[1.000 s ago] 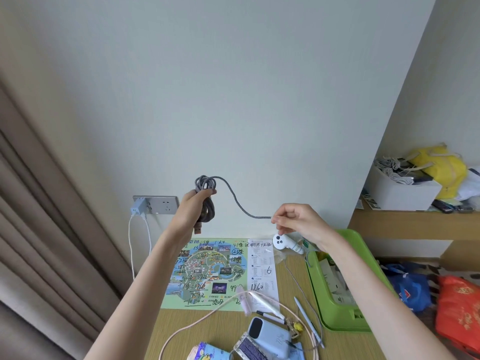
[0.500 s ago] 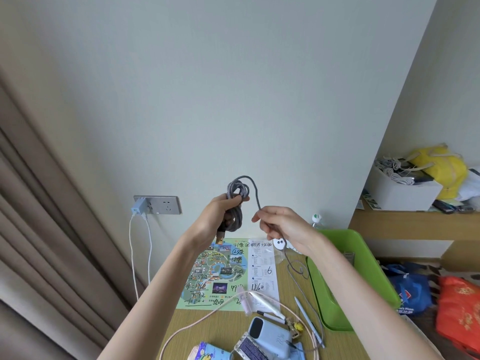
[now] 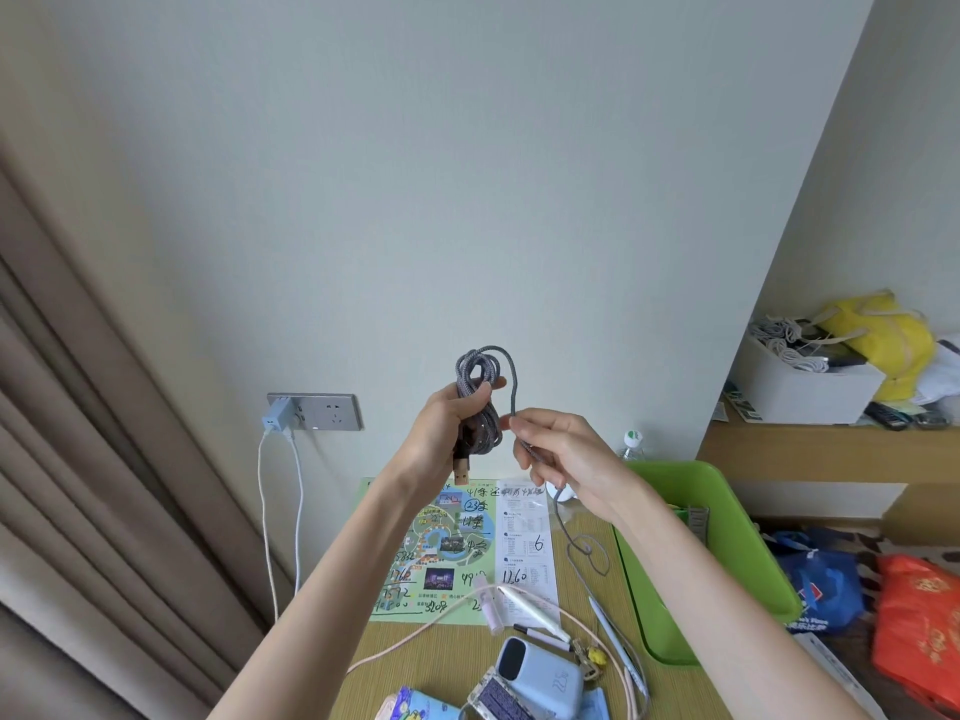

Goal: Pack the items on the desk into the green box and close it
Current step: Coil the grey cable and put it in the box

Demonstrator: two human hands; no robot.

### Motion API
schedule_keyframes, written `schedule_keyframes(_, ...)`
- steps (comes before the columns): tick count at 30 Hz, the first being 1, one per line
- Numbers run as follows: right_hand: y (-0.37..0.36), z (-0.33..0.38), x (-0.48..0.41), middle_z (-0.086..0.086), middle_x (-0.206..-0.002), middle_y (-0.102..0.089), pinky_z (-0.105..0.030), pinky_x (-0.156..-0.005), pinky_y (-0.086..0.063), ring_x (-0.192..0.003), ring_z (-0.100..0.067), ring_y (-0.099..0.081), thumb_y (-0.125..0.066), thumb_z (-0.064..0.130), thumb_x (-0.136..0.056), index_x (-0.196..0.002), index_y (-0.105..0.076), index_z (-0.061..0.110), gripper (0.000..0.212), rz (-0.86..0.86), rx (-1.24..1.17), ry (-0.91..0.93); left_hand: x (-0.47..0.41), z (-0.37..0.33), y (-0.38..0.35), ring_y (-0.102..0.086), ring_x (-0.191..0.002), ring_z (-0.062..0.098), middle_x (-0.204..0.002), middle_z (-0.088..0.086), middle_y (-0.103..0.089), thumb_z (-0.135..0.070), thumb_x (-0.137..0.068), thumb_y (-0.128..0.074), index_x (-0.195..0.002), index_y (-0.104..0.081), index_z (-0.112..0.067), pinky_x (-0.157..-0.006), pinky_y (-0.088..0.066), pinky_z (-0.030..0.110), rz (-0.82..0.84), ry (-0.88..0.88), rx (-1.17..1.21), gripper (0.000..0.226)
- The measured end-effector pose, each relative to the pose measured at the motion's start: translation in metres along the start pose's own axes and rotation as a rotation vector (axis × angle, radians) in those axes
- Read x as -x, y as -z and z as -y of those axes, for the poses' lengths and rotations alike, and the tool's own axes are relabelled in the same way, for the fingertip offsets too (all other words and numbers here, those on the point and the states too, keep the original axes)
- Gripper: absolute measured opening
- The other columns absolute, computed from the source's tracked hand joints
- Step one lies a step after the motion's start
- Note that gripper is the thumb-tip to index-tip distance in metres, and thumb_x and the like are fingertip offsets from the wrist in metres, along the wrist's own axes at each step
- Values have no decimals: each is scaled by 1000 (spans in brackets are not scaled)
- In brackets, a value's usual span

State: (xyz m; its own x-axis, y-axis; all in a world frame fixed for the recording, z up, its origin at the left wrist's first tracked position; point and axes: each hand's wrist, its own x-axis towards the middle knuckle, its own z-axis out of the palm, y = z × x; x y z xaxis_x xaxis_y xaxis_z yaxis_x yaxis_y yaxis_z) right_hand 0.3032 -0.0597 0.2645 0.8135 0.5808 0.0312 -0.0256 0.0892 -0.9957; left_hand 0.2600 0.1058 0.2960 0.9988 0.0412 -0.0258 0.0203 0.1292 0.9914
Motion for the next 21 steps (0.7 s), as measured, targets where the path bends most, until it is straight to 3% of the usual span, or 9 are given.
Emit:
schedule_keyframes(3, -2, 4, -1, -5, -54, -51, -24, -45, -38, -35, -12, -25, -57, 18, -93, -85, -66, 7, 17, -4, 51, -25, 2, 1, -2, -55, -50, 13, -70, 6, -58, -27, -99, -49, -114, -65, -17, -30, -31, 19, 44, 16, 2, 24)
schedule_keyframes(5, -4, 7, -2, -5, -51, -47, -25, -44, -38, -35, -13, -22, -56, 18, -90, -74, -62, 11, 18, 2, 84, -34, 1, 3, -3, -52, -53, 15, -73, 8, -58, -26, -99, -49, -114, -66, -15, -33, -32, 22, 70, 25, 11, 25)
schedule_keyframes(7, -4, 9, -2, -5, -49, -46, -23, -42, -37, -34, -12, -22, -55, 15, -89, -71, -61, 12, 20, -2, 129, -42, 0, 4, -4, -53, -62, 18, -82, 12, -59, -26, -98, -48, -112, -69, -17, -47, -32, 30, 89, 35, -4, 26)
schedule_keyframes(9, -4, 10, -1, -6, -48, -47, -19, -39, -33, -33, -12, -24, -53, 10, -90, -77, -61, 6, 16, -5, 191, -51, 0, 4, -5, -54, -65, 17, -85, 11, -62, -25, -98, -48, -108, -71, -17, -52, -32, 31, 94, 58, -13, 26)
schedule_keyframes(12, -4, 12, 1, -5, -45, -47, -16, -37, -28, -35, -12, -27, -49, 5, -89, -81, -57, -6, 15, 4, 280, -67, 1, 3, -7, -61, -62, 11, -80, 3, -69, -22, -99, -47, -105, -69, -14, -53, -44, 23, 99, 88, 23, 24)
schedule_keyframes(15, -6, 13, 4, -3, -45, -44, -20, -40, -30, -34, -9, -28, -47, 4, -91, -91, -57, -12, 19, 20, 354, -79, 1, 3, -8, -58, -58, 15, -76, 4, -63, -21, -100, -48, -103, -65, -7, -59, -41, 28, 67, 98, 58, 22)
schedule_keyframes(21, -9, 11, 8, -6, -55, -47, -29, -50, -34, -38, -9, -31, -48, 23, -101, -82, -64, 7, 30, 70, 325, 1, 5, -1, -5, -49, -50, 23, -67, 9, -52, -25, -101, -44, -92, -54, -7, -37, -32, 23, 81, 75, 144, 22)
